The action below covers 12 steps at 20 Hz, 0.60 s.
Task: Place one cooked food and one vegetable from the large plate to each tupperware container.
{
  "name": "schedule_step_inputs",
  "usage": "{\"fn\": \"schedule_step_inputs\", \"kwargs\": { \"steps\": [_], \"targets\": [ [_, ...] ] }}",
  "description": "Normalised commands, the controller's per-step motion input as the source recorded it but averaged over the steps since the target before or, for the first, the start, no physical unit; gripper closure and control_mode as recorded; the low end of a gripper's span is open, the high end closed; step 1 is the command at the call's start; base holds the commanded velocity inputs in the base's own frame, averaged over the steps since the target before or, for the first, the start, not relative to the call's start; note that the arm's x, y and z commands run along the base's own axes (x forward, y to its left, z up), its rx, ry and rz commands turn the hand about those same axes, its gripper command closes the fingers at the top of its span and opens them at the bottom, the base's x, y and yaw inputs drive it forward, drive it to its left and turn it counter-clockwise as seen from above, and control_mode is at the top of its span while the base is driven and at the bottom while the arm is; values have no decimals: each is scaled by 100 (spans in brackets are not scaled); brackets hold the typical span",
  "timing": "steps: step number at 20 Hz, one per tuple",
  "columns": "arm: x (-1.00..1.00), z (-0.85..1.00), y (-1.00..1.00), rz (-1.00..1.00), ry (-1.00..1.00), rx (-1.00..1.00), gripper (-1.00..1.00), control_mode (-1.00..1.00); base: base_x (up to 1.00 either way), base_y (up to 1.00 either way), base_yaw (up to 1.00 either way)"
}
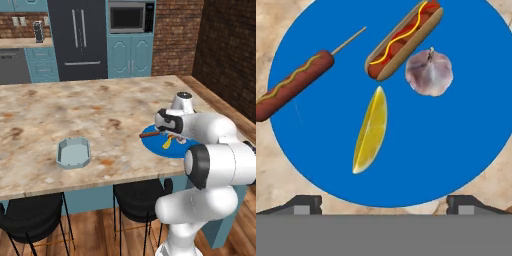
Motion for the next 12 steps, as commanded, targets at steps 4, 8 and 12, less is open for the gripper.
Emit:
{"fn": "schedule_step_inputs", "kwargs": {
  "steps": [4, 8, 12],
  "targets": [
    [15, -41, -3, 0, 4, 0, -100, -100, 0, 0, 0],
    [28, -40, -3, 0, 3, 0, -100, -100, 0, 0, 0],
    [23, -34, -6, 0, 1, 0, -100, -100, 0, 0, 0]
  ]
}}
